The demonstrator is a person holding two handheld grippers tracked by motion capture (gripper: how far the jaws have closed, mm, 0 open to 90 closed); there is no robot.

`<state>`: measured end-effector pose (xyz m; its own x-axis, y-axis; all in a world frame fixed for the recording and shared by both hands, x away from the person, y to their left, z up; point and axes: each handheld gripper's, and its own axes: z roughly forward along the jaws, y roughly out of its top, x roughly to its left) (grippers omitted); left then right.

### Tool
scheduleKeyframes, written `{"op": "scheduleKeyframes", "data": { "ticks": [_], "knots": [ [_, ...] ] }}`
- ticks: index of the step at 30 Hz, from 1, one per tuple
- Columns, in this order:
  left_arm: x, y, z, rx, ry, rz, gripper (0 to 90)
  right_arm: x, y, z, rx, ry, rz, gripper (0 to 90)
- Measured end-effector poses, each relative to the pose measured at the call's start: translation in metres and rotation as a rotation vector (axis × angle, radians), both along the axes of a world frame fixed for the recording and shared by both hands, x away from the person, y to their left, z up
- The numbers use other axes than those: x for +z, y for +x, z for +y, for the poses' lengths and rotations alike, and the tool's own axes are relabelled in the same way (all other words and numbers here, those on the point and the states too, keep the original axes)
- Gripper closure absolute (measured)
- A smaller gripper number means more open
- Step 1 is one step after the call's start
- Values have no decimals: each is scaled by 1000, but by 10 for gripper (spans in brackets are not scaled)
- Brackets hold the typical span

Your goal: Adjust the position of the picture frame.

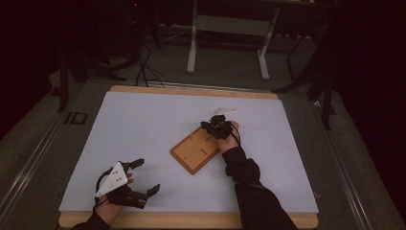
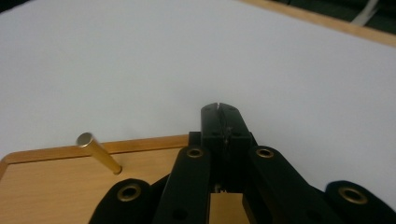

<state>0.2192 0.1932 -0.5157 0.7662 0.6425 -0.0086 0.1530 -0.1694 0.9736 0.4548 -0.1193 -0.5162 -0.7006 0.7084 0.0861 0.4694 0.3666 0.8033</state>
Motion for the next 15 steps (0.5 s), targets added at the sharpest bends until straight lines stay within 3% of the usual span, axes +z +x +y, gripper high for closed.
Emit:
{"op": "scheduleKeyframes", "data": {
  "ticks": [1,5,10,15],
  "knots": [
    [0,0,0,1,-1,-1,9,-1,3,2,5,-12,11,900],
    [0,-1,0,1,0,0,9,-5,9,11,29,-66,-21,900],
    [0,-1,1,4,-4,0,9,-9,16,22,64,-96,5,900],
    [0,-1,2,2,-4,0,9,-11,23,26,58,-131,27,900]
  ]
}}
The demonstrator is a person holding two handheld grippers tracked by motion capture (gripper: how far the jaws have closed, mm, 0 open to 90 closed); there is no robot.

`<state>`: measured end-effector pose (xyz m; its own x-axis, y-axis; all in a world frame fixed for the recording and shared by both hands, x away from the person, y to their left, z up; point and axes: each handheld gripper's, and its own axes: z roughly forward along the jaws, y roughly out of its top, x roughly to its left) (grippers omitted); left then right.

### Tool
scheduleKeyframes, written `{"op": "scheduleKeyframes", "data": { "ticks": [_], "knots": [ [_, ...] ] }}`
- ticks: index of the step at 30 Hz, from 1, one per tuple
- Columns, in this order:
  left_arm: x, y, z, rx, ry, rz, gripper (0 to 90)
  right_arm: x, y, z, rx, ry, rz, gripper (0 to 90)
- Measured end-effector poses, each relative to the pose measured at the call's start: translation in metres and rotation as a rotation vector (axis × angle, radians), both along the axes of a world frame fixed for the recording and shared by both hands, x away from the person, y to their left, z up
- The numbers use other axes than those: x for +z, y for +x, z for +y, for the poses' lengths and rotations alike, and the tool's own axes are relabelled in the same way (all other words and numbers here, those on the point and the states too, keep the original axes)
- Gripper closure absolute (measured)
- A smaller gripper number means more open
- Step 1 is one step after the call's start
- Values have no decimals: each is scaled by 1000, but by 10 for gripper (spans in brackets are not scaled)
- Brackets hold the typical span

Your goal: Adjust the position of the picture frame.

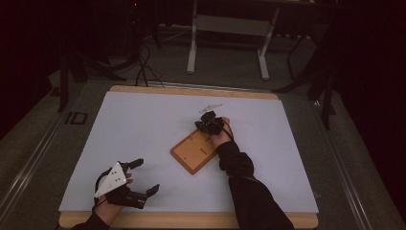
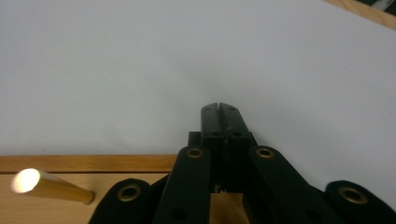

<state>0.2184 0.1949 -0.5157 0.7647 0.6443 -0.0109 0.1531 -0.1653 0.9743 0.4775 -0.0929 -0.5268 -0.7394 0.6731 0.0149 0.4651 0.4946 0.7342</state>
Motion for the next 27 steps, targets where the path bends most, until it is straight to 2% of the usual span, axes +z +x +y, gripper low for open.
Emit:
{"op": "scheduleKeyframes", "data": {
  "ticks": [5,15,19,23,27],
  "knots": [
    [0,0,0,2,-1,0,9,-1,3,1,0,-19,5,900],
    [1,-2,0,2,1,-5,9,0,-6,-8,-23,-28,3,900],
    [0,-1,0,2,1,-3,9,-1,-13,-17,-51,3,20,900],
    [0,0,-1,0,1,1,9,-1,-16,-22,-42,27,28,900],
    [0,-1,-1,1,1,-1,9,-2,-11,-22,-47,-6,21,900]
  ]
}}
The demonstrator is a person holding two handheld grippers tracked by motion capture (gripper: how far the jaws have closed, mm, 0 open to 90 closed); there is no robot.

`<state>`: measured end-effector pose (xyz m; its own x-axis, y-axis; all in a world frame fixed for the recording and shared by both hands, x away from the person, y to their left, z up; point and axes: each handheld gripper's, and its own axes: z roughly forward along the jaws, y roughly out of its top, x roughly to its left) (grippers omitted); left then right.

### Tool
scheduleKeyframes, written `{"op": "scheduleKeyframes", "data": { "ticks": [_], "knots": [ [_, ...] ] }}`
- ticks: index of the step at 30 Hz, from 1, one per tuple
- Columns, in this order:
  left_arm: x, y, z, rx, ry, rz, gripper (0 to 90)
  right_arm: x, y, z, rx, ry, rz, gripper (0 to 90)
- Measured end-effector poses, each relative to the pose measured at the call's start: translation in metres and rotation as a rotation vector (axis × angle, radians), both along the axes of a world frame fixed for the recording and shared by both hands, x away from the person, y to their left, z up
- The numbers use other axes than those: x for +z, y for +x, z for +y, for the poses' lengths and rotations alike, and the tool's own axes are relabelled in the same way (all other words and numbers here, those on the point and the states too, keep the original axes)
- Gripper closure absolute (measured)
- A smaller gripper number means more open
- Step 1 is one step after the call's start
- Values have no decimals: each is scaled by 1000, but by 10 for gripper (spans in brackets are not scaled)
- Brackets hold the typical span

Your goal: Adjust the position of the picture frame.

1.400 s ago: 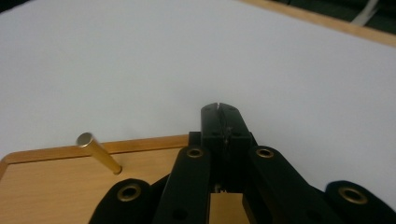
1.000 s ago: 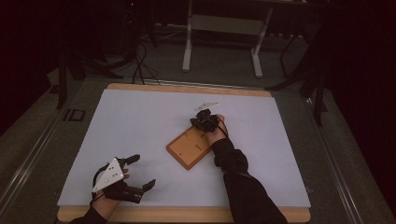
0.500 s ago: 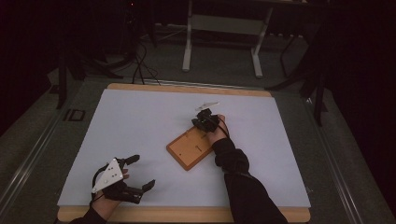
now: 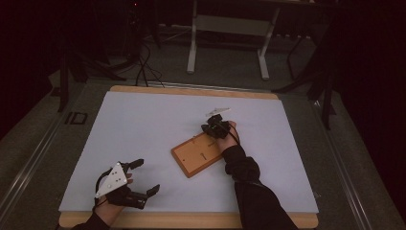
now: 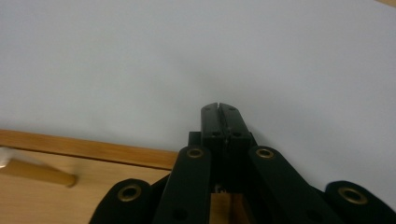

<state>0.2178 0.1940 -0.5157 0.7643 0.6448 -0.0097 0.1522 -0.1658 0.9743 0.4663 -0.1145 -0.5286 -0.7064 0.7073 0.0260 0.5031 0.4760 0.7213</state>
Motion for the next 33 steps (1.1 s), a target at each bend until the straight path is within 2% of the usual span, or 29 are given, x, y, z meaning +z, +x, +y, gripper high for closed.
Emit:
{"op": "scheduleKeyframes", "data": {
  "ticks": [5,13,16,20,24,33],
  "knots": [
    [0,0,1,5,-4,3,9,-1,4,-3,-23,15,19,900],
    [0,0,0,2,1,5,9,-1,-2,-9,-12,23,24,900],
    [-1,1,0,1,4,4,9,-1,-9,-15,-17,29,23,900],
    [-1,1,0,1,3,7,9,-4,-19,-25,-26,67,28,900],
    [-1,1,-1,0,3,6,9,-3,-28,-32,-22,67,41,900],
    [-2,2,-3,-3,8,11,9,-4,-48,-39,-36,69,27,900]
  ]
}}
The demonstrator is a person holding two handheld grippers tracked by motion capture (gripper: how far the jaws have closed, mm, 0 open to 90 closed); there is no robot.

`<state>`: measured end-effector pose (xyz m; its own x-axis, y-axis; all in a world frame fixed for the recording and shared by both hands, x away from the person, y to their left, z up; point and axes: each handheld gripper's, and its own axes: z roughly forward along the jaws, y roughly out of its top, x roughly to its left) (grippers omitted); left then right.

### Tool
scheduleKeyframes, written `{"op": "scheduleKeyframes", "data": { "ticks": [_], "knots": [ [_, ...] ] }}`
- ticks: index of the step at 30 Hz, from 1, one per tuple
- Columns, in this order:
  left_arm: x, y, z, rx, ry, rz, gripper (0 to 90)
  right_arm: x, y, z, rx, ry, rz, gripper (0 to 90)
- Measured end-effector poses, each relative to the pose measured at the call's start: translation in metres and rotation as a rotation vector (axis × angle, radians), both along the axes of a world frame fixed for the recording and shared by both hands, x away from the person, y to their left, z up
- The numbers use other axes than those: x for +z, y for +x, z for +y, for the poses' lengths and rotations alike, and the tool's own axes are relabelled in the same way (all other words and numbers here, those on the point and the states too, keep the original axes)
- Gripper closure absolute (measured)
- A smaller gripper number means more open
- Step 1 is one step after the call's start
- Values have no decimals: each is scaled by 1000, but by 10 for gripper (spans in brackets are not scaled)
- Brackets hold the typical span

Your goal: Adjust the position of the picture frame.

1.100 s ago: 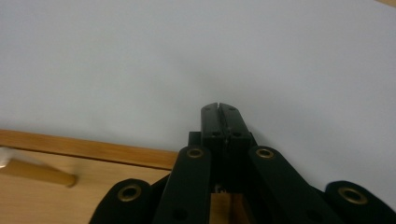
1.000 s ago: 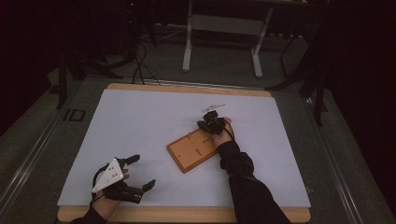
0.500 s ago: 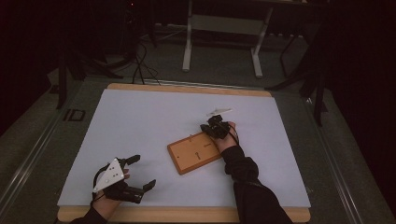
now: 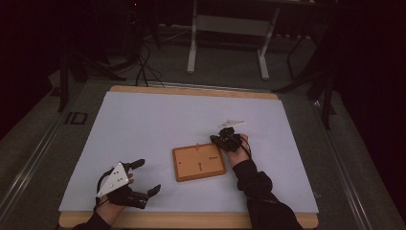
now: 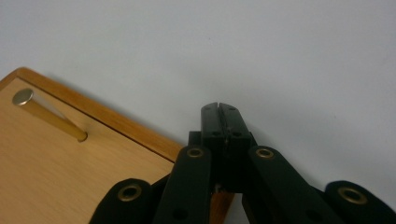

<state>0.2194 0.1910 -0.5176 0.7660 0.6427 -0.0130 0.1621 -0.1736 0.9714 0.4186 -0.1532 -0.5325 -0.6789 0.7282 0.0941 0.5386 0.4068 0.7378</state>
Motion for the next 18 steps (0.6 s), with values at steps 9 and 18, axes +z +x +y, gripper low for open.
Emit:
{"op": "scheduleKeyframes", "data": {
  "ticks": [9,18],
  "knots": [
    [0,0,-2,-18,-20,6,9,-2,-15,-8,-13,28,15,900],
    [0,0,-6,-50,-36,4,9,-3,-22,-10,-22,53,9,900]
  ]
}}
